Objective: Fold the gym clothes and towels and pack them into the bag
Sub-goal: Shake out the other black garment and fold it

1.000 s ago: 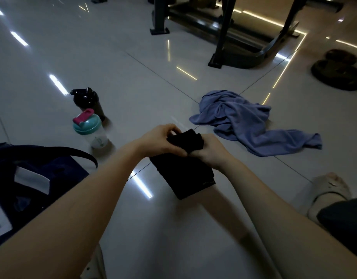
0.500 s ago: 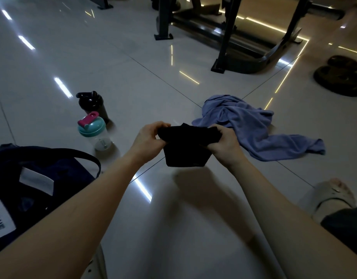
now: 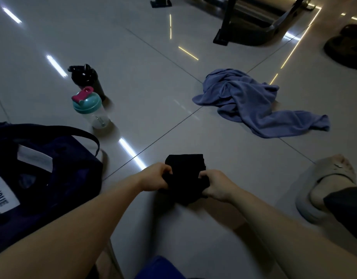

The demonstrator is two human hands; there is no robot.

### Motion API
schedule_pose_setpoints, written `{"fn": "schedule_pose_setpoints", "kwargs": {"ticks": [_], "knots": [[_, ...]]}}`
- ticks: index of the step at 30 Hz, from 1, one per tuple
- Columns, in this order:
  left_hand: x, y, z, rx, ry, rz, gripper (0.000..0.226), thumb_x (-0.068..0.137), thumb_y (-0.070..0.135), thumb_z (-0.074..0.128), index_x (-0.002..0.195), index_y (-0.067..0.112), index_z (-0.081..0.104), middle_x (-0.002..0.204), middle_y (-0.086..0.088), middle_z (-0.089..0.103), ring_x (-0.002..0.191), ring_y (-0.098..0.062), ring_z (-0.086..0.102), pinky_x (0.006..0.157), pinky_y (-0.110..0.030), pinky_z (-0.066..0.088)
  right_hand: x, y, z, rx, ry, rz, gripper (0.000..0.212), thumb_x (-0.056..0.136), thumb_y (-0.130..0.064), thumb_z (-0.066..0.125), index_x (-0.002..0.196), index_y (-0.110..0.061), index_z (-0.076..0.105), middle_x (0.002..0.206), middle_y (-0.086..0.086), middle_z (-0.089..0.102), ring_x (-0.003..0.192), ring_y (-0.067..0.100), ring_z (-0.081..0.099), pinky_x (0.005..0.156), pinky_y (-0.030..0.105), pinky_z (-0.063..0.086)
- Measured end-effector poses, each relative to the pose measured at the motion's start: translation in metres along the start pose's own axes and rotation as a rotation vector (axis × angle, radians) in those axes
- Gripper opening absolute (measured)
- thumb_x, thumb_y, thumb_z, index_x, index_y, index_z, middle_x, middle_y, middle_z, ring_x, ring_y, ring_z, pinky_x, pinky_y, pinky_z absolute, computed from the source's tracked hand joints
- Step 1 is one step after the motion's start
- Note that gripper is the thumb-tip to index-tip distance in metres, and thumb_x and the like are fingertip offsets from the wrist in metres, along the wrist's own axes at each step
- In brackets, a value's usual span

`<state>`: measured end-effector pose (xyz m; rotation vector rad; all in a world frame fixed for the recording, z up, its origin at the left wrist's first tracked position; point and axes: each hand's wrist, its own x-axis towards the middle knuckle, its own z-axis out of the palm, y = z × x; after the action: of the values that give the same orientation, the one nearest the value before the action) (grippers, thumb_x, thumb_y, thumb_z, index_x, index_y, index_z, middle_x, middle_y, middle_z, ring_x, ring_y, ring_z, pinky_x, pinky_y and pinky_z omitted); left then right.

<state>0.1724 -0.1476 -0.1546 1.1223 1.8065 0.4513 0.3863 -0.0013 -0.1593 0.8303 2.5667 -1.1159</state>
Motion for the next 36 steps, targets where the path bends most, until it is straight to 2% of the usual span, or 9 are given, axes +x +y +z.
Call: {"fn": "schedule_pose_setpoints", "kwargs": {"ticks": [5, 10, 12, 15, 19, 24, 27, 30, 36], "knots": [[-0.009, -0.016, 0.016, 0.458, 0.211, 0.16, 0.069, 0.053, 0.064, 0.064, 0.112, 0.028, 0.062, 0.108, 0.01, 0.059, 0.096, -0.014, 0.054, 0.078, -0.025, 0.042, 0.0, -0.001, -0.001, -0.017, 0.017, 0.004, 0.038, 0.07, -0.013, 0.073, 0.069, -0.038, 0.045, 0.072, -0.01, 0.052, 0.072, 0.021, 0.055, 0.064, 0.034, 0.044], [-0.009, -0.03, 0.023, 0.699, 0.189, 0.25, 0.085, 0.061, 0.07, 0.051, 0.135, 0.028, 0.06, 0.14, 0.006, 0.052, 0.125, -0.018, 0.048, 0.105, -0.033, 0.037, -0.001, -0.002, -0.005, -0.148, 0.011, -0.041, 0.02, 0.075, -0.015, 0.069, 0.082, -0.028, 0.055, 0.086, 0.001, 0.06, 0.081, 0.03, 0.059, 0.069, 0.039, 0.048], [-0.007, -0.027, 0.023, 0.71, 0.166, 0.249, 0.078, 0.065, 0.067, 0.051, 0.13, 0.028, 0.063, 0.139, 0.005, 0.056, 0.124, -0.021, 0.052, 0.104, -0.035, 0.039, 0.0, -0.005, -0.005, -0.379, 0.063, -0.187, 0.021, 0.074, -0.02, 0.069, 0.094, -0.022, 0.064, 0.113, 0.004, 0.065, 0.101, 0.031, 0.06, 0.082, 0.039, 0.051], [-0.002, -0.023, 0.023, 0.701, 0.162, 0.268, 0.059, 0.07, 0.062, 0.061, 0.117, 0.025, 0.065, 0.126, 0.006, 0.063, 0.115, -0.022, 0.056, 0.095, -0.035, 0.042, 0.004, -0.012, -0.004, -0.649, -0.006, -0.281, 0.048, 0.076, -0.031, 0.069, 0.122, -0.021, 0.064, 0.156, 0.006, 0.039, 0.142, 0.029, 0.036, 0.115, 0.044, 0.032], [0.0, -0.021, 0.023, 0.706, 0.182, 0.292, 0.049, 0.068, 0.059, 0.066, 0.103, 0.025, 0.057, 0.103, 0.005, 0.065, 0.101, -0.023, 0.06, 0.079, -0.031, 0.037, 0.007, -0.013, -0.001, -0.74, -0.14, -0.239, 0.061, 0.082, -0.038, 0.062, 0.138, -0.017, 0.052, 0.163, 0.008, 0.03, 0.151, 0.027, 0.023, 0.122, 0.045, 0.018], [-0.006, 0.0, 0.009, 0.381, 0.106, 0.089, 0.101, 0.052, 0.096, 0.053, 0.131, 0.033, 0.055, 0.107, 0.006, 0.065, 0.097, -0.016, 0.061, 0.08, -0.029, 0.045, 0.004, -0.008, 0.0, -0.651, -0.23, -0.134, 0.06, 0.088, -0.035, 0.057, 0.142, -0.012, 0.045, 0.157, 0.009, 0.038, 0.147, 0.025, 0.03, 0.117, 0.041, 0.026], [-0.005, 0.019, -0.001, 0.174, 0.255, 0.123, 0.076, 0.075, 0.083, 0.042, 0.124, 0.031, 0.066, 0.11, 0.011, 0.069, 0.102, -0.012, 0.062, 0.091, -0.033, 0.049, 0.007, -0.008, 0.0, -0.605, -0.222, -0.119, 0.058, 0.084, -0.034, 0.055, 0.138, -0.012, 0.048, 0.147, 0.009, 0.049, 0.14, 0.025, 0.04, 0.113, 0.042, 0.031], [0.014, 0.038, -0.002, 0.298, 0.255, 0.165, 0.042, 0.097, 0.042, 0.052, 0.133, 0.024, 0.065, 0.133, 0.005, 0.064, 0.124, -0.016, 0.054, 0.104, -0.031, 0.041, 0.007, -0.005, 0.001, -0.536, -0.201, -0.108, 0.064, 0.073, -0.04, 0.046, 0.132, -0.014, 0.051, 0.138, 0.008, 0.056, 0.133, 0.026, 0.048, 0.11, 0.042, 0.035], [0.07, 0.034, 0.007, 0.384, -0.023, 0.072, 0.047, 0.096, 0.013, 0.049, 0.141, 0.019, 0.059, 0.15, -0.001, 0.053, 0.141, -0.022, 0.042, 0.117, -0.033, 0.032, 0.0, -0.001, 0.0, -0.463, -0.137, -0.161, 0.022, 0.077, -0.029, 0.061, 0.093, -0.024, 0.047, 0.105, 0.003, 0.064, 0.104, 0.028, 0.06, 0.09, 0.036, 0.041]]}}
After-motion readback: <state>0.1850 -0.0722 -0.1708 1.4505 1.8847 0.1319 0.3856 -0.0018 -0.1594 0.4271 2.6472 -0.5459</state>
